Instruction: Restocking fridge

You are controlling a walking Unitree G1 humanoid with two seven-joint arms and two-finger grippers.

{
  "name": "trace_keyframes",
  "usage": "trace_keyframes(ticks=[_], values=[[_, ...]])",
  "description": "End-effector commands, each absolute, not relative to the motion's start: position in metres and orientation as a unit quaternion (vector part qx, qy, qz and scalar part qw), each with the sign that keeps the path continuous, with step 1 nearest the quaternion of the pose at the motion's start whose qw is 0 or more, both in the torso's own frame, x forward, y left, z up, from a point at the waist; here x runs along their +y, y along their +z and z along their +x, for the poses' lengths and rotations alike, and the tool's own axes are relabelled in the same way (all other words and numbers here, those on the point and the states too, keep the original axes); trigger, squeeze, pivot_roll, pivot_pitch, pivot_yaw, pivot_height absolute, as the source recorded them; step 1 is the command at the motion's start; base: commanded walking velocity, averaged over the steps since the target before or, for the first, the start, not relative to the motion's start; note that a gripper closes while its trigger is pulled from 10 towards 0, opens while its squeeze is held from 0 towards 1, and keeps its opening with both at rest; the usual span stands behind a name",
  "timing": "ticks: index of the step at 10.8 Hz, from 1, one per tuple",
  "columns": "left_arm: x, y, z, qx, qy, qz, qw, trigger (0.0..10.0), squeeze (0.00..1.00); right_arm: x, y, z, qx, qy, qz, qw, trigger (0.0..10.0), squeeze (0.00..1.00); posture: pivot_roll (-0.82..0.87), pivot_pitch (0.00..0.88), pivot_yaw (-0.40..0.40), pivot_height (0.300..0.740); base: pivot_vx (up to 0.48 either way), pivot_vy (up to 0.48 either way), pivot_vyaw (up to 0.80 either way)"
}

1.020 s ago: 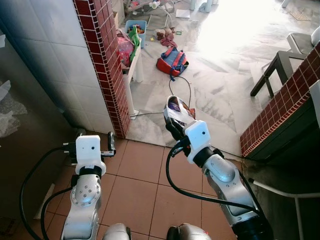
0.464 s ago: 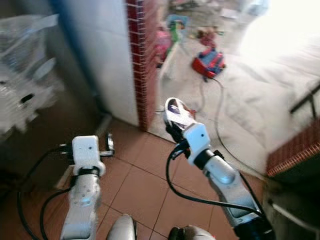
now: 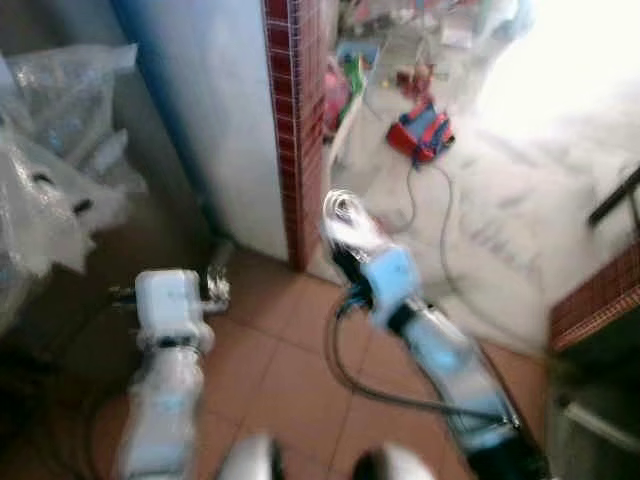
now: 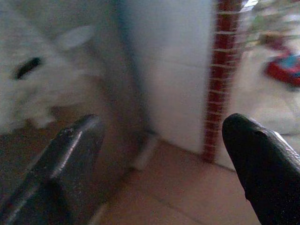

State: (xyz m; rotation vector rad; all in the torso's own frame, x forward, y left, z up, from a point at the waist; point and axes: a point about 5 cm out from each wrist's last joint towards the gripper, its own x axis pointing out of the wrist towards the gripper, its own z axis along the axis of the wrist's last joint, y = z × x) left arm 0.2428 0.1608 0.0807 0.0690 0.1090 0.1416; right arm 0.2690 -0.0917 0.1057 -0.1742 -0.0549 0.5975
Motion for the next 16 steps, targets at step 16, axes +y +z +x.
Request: trace_keyframes(ticks=[16], values=[[0.168, 0.086, 0.243, 0.041, 0.09, 0.052, 0.994, 10.0, 0.0, -0.104, 0.101, 0.275, -0.027, 0.227, -0.091, 0.969, 10.0, 0.0, 0.03, 0.095, -0.019, 0.74, 0.0, 0.3, 0.13]])
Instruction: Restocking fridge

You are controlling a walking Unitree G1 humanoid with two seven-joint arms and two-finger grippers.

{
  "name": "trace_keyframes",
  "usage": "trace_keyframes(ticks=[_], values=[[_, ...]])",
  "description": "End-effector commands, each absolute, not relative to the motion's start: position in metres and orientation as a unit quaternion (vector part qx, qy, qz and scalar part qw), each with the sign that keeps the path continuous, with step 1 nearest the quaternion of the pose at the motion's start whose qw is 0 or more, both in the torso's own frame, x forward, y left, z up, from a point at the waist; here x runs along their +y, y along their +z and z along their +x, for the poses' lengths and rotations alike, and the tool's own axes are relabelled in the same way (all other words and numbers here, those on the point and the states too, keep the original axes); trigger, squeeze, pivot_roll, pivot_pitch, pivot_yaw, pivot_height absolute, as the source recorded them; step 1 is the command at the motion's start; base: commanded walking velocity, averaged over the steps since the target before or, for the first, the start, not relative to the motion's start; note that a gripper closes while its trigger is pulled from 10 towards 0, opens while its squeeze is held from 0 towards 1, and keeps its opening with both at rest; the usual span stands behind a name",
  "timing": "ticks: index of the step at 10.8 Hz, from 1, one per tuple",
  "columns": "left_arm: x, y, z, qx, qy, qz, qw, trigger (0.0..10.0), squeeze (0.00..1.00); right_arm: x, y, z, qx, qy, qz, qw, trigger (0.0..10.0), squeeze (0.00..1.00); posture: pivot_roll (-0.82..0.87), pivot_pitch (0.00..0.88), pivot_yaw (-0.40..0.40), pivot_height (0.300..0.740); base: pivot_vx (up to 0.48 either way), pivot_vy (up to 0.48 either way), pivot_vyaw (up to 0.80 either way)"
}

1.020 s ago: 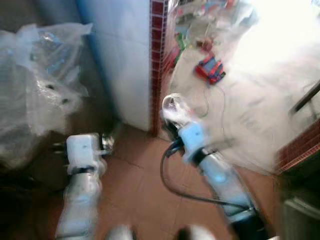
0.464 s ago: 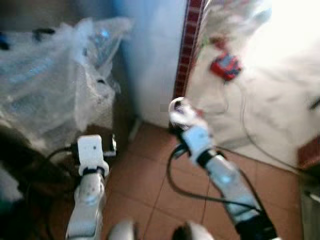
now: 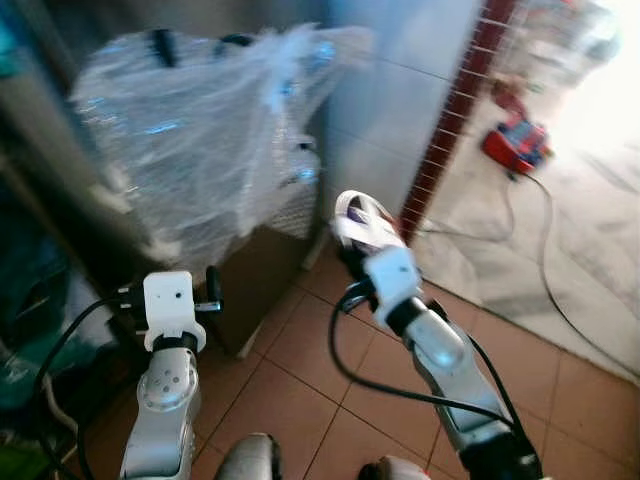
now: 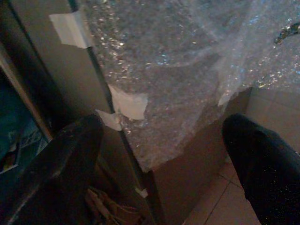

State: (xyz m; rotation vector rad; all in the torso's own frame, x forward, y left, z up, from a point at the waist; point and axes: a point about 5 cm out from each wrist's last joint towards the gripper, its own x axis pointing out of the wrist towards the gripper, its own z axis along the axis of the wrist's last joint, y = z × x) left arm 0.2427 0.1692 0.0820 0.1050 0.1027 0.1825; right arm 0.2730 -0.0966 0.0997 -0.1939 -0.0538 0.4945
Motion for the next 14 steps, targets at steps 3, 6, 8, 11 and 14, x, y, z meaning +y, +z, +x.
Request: trace_keyframes(ticks=[3, 6, 8, 11, 14], values=[[0.1683, 0.0863, 0.2421, 0.041, 0.083, 0.043, 0.995, 10.0, 0.0, -0.1068, 0.1013, 0.2752, -0.027, 0.221, -0.089, 0.971, 10.0, 0.0, 0.03, 0.096, -0.016, 0.74, 0.0, 0.0, 0.0], [0.1654, 0.0884, 0.2434, 0.037, 0.085, 0.037, 0.995, 10.0, 0.0, -0.1126, 0.1034, 0.2787, -0.027, 0.207, -0.076, 0.975, 10.0, 0.0, 0.03, 0.095, -0.02, 0.74, 0.0, 0.249, 0.0], [0.164, 0.0884, 0.2435, 0.035, 0.079, 0.044, 0.995, 10.0, 0.0, -0.1082, 0.1043, 0.2776, -0.033, 0.218, -0.093, 0.971, 10.0, 0.0, 0.03, 0.085, -0.019, 0.74, 0.0, 0.0, 0.4], [0.1651, 0.0889, 0.2441, 0.035, 0.082, 0.052, 0.995, 10.0, 0.0, -0.1112, 0.1038, 0.2794, -0.029, 0.212, -0.088, 0.973, 10.0, 0.0, 0.04, 0.1, -0.021, 0.74, 0.0, 0.0, 0.8], [0.1622, 0.0887, 0.2431, 0.033, 0.083, 0.044, 0.995, 10.0, 0.0, -0.1158, 0.1015, 0.2804, -0.021, 0.198, -0.082, 0.977, 10.0, 0.0, 0.04, 0.1, -0.029, 0.74, 0.0, 0.0, 0.75]])
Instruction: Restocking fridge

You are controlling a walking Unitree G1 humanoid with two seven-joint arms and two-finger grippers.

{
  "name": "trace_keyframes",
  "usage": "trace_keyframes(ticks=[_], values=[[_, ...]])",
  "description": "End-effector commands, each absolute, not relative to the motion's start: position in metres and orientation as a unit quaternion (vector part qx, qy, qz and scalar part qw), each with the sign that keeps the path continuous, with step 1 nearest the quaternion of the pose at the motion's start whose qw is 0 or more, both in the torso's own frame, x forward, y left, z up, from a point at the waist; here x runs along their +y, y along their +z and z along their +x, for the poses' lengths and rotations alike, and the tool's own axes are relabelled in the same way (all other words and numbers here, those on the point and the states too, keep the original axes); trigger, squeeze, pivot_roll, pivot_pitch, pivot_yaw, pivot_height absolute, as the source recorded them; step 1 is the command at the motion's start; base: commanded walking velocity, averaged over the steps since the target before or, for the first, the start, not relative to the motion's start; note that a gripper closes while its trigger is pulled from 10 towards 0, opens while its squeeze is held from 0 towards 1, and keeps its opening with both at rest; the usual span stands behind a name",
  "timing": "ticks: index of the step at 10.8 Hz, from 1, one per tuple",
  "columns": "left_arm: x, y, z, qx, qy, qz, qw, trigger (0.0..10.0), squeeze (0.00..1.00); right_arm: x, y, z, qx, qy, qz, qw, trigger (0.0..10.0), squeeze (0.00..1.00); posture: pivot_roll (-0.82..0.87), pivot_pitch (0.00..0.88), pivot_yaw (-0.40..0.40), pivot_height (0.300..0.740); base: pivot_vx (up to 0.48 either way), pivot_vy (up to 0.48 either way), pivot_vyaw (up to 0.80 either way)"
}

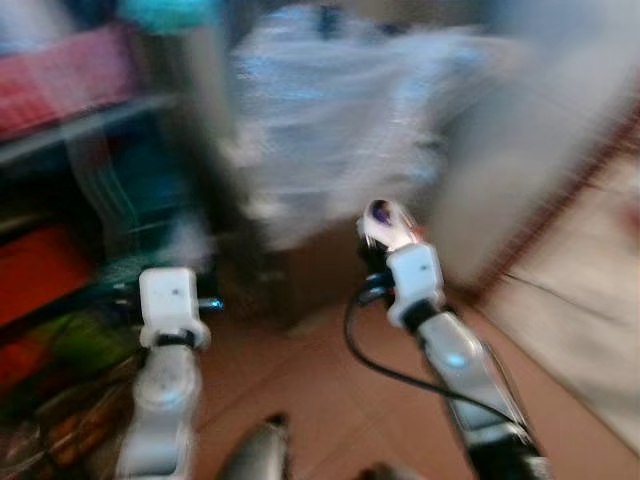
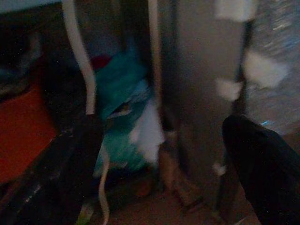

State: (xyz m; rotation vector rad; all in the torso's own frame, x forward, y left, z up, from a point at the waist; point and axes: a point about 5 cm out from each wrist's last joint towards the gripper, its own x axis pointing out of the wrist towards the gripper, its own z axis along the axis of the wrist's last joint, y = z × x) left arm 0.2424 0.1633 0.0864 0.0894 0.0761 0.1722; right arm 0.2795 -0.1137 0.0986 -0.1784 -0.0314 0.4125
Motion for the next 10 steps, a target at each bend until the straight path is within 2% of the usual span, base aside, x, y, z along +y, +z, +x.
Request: trace_keyframes(ticks=[1, 4, 5, 7, 10], values=[[0.162, 0.089, 0.243, 0.032, 0.082, 0.046, 0.995, 10.0, 0.0, -0.119, 0.101, 0.282, -0.019, 0.179, -0.095, 0.979, 10.0, 0.0, 0.04, 0.104, -0.029, 0.74, 0.0, 0.0, 0.0], [0.168, 0.087, 0.241, 0.041, 0.082, 0.047, 0.995, 10.0, 0.0, -0.147, 0.086, 0.282, 0.03, 0.084, -0.131, 0.987, 10.0, 0.0, 0.04, 0.11, -0.028, 0.74, 0.0, 0.0, 0.0], [0.168, 0.089, 0.242, 0.038, 0.078, 0.046, 0.995, 10.0, 0.0, -0.149, 0.083, 0.284, 0.045, 0.074, -0.116, 0.989, 10.0, 0.0, 0.04, 0.115, -0.03, 0.74, 0.0, 0.0, 0.0], [0.166, 0.096, 0.244, 0.022, 0.056, 0.039, 0.997, 10.0, 0.0, -0.146, 0.088, 0.287, 0.038, 0.072, -0.123, 0.989, 10.0, 0.0, 0.05, 0.137, -0.017, 0.74, 0.0, 0.0, -0.64], [0.166, 0.093, 0.239, 0.029, 0.051, 0.032, 0.998, 10.0, 0.0, -0.145, 0.086, 0.285, 0.043, 0.074, -0.111, 0.99, 10.0, 0.0, 0.05, 0.132, -0.017, 0.74, 0.115, 0.0, -0.13]])
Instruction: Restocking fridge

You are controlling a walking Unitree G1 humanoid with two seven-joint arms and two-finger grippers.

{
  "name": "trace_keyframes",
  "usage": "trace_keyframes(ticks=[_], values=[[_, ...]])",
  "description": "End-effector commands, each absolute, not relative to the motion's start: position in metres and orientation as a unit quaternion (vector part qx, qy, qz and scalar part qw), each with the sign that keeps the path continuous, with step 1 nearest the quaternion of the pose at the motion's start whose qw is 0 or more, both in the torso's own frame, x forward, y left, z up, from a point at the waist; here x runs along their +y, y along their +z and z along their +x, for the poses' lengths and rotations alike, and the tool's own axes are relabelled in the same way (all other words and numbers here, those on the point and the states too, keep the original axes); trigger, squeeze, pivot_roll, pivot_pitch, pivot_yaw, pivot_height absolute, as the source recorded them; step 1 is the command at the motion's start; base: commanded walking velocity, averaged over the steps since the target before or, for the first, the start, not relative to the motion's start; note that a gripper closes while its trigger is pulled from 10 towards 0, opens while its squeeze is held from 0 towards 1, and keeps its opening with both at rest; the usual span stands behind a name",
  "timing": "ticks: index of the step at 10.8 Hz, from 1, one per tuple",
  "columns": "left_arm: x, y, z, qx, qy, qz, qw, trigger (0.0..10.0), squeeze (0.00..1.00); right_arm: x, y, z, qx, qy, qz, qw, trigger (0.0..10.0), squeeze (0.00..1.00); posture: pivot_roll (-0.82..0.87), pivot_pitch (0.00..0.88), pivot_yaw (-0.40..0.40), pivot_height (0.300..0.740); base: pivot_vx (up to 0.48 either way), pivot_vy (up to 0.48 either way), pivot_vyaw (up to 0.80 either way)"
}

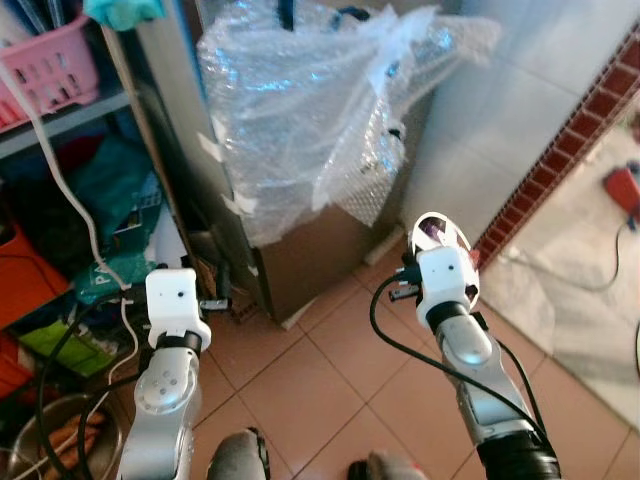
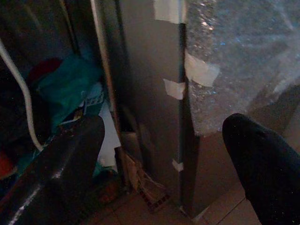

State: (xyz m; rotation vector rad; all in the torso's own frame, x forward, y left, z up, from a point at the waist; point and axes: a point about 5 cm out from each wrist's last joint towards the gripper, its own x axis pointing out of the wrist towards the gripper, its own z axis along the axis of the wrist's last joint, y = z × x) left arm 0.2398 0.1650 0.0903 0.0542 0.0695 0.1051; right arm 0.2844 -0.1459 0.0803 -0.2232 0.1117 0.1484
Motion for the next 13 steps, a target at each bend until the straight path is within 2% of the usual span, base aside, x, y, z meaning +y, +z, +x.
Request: trace_keyframes(ticks=[1, 6, 7, 9, 11, 13], values=[[0.1646, 0.0918, 0.2384, 0.036, 0.05, 0.025, 0.998, 10.0, 0.0, -0.1454, 0.0846, 0.2844, 0.047, 0.074, -0.112, 0.99, 10.0, 0.0, 0.04, 0.129, -0.025, 0.74, 0.0, 0.0, 0.0], [0.1611, 0.09, 0.2387, 0.039, 0.04, 0.016, 0.998, 10.0, 0.0, -0.1472, 0.0867, 0.2852, 0.042, 0.072, -0.108, 0.991, 10.0, 0.0, 0.04, 0.123, -0.028, 0.74, 0.0, 0.433, 0.0], [0.1611, 0.0896, 0.2388, 0.039, 0.042, 0.025, 0.998, 10.0, 0.0, -0.1478, 0.0856, 0.2848, 0.048, 0.069, -0.104, 0.991, 10.0, 0.0, 0.03, 0.119, -0.029, 0.74, 0.0, 0.0, 0.0], [0.1594, 0.091, 0.2384, 0.03, 0.024, 0.02, 0.999, 10.0, 0.0, -0.1479, 0.0859, 0.2849, 0.048, 0.069, -0.101, 0.991, 10.0, 0.0, 0.03, 0.115, -0.028, 0.74, 0.0, 0.0, -0.8], [0.1578, 0.0933, 0.2384, 0.023, 0.016, 0.019, 0.999, 10.0, 0.0, -0.1476, 0.0859, 0.2852, 0.046, 0.07, -0.102, 0.991, 10.0, 0.0, 0.03, 0.109, -0.027, 0.74, 0.349, 0.0, -0.72], [0.1567, 0.0935, 0.2374, 0.022, 0.009, 0.013, 1.0, 10.0, 0.0, -0.1478, 0.0855, 0.2852, 0.047, 0.071, -0.102, 0.991, 10.0, 0.0, 0.04, 0.107, -0.028, 0.74, 0.439, 0.0, 0.0]])
